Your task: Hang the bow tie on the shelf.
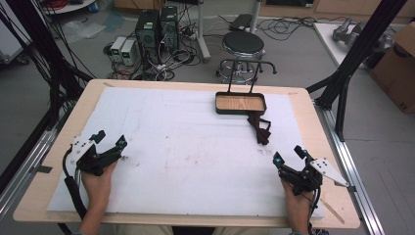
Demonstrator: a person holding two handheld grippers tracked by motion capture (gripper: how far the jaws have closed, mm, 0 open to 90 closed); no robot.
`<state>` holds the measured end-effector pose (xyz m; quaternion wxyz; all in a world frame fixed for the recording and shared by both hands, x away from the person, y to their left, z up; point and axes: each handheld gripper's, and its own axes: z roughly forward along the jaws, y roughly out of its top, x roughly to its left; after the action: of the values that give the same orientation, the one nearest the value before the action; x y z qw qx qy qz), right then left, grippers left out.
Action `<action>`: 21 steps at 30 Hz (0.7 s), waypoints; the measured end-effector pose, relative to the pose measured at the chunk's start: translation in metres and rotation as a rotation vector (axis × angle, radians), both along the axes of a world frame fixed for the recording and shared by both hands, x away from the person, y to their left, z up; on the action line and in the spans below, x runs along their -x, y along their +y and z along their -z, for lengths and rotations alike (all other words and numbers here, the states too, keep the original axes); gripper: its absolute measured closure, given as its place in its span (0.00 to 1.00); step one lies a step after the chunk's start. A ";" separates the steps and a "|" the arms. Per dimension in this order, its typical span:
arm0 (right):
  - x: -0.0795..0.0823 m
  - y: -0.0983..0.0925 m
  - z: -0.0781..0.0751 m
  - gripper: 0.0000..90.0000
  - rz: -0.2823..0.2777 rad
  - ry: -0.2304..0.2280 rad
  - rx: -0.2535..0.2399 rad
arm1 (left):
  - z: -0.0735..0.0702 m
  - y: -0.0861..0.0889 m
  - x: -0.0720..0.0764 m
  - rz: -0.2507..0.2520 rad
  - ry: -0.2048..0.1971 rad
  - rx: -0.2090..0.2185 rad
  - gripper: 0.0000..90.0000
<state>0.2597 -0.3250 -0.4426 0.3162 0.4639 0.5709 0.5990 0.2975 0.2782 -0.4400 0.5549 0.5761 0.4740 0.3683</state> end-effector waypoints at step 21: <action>-0.068 0.030 -0.035 0.12 -0.009 0.077 0.117 | 0.000 -0.001 -0.001 0.003 0.000 -0.003 0.23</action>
<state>0.3277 -0.2946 -0.4074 0.3177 0.4649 0.6189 0.5477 0.2980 0.2776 -0.4402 0.5547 0.5774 0.4726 0.3683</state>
